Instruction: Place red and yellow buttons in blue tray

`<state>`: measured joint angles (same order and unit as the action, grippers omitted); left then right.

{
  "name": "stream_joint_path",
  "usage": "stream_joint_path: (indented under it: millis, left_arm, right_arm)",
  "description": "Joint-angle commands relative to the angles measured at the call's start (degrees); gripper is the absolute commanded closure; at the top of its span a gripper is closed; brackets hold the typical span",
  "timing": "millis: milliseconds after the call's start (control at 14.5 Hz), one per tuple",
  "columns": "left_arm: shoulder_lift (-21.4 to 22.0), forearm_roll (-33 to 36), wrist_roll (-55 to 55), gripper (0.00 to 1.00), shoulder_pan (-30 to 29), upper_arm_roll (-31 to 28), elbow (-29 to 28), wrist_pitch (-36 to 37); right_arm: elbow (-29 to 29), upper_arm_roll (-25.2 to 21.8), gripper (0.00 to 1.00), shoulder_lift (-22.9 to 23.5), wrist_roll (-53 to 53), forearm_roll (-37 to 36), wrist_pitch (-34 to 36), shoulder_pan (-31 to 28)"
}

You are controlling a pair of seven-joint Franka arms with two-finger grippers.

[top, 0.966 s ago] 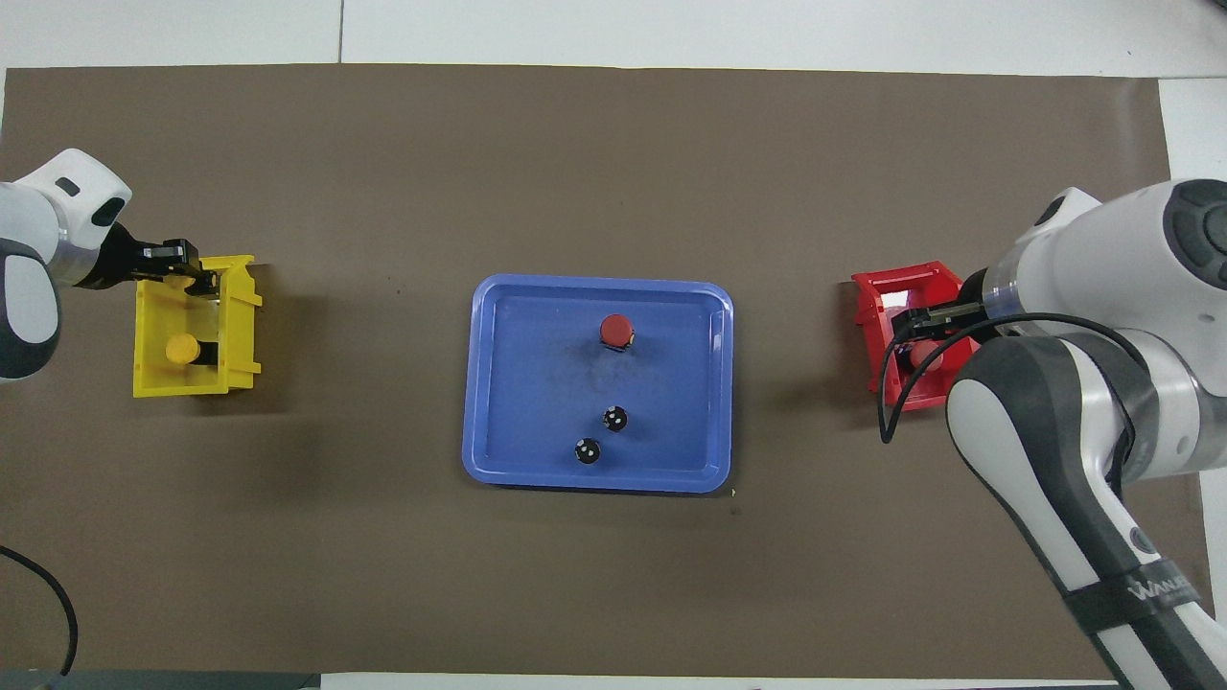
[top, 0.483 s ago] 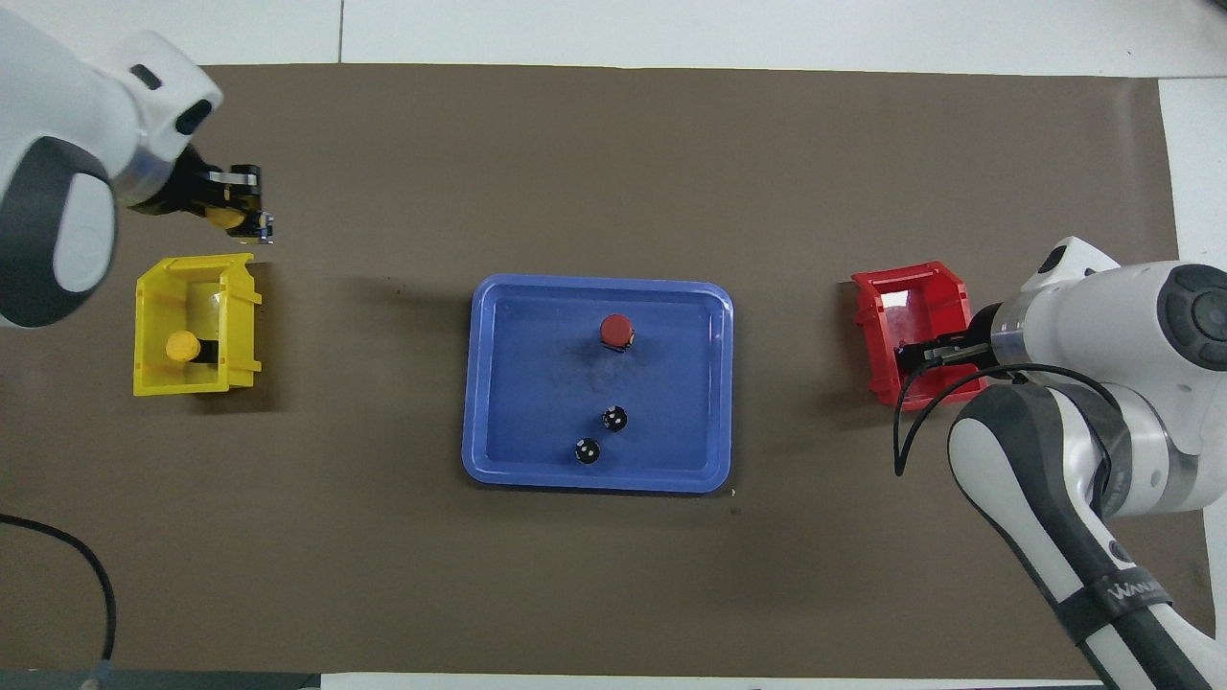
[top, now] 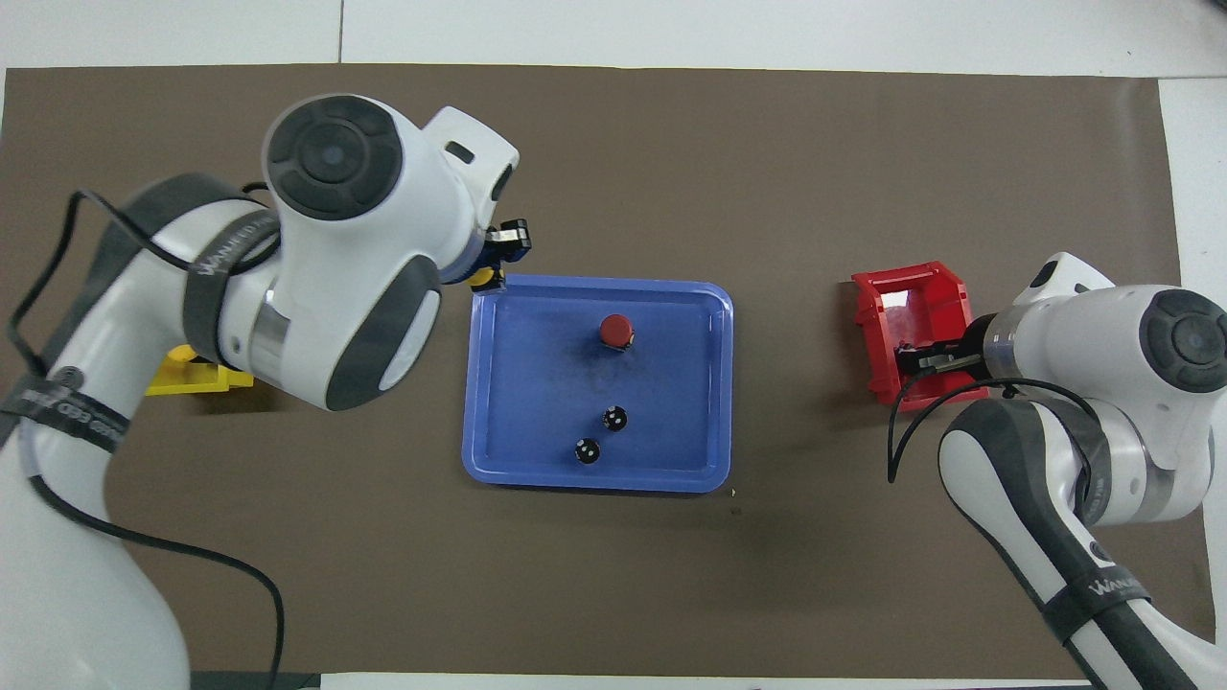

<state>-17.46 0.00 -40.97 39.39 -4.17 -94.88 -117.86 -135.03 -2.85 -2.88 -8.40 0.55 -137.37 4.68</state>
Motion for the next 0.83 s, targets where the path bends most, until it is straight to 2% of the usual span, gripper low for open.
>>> stream_joint_path:
  millis: [0, 276, 414, 552, 621, 690, 759]
  left_arm:
    - [0.4, -1.9, -0.1, 0.99, 1.5, -1.0, -5.7, -4.9]
    - [0.8, -1.9, -0.2, 0.99, 2.8, -1.0, -10.1, -7.1]
    - [0.3, -2.0, -1.6, 0.98, 4.0, -0.9, -10.5, -7.8]
    - [0.1, -2.0, -3.5, 0.96, 4.8, -0.9, -10.9, -9.9]
    - [0.0, -2.0, -3.5, 0.88, 4.8, -1.0, -11.0, -10.6]
    - [0.0, -2.0, -3.2, 0.71, 4.7, -1.0, -11.0, -10.7]
    - [0.0, -2.0, -2.9, 0.47, 4.7, -1.0, -11.0, -10.8]
  right_arm:
    - [-0.9, 0.7, 0.39, 0.2, -1.7, 0.8, -2.0, -1.0]
    - [-2.4, 0.7, 0.45, 0.8, -1.7, 0.8, -4.6, -1.0]
    - [-2.4, 0.7, 0.61, 0.8, -1.8, 0.8, -4.5, -1.1]
    - [-2.2, 0.8, 0.72, 0.8, -1.9, 0.8, -4.1, -1.0]
    - [-1.6, 0.7, 0.73, 0.8, -2.3, 0.8, -3.7, -0.9]
    - [-0.3, 0.7, 0.73, 0.9, -3.3, 0.8, -2.0, -1.1]
    - [2.1, 0.7, 0.73, 0.9, -3.9, 0.8, 1.7, -1.3]
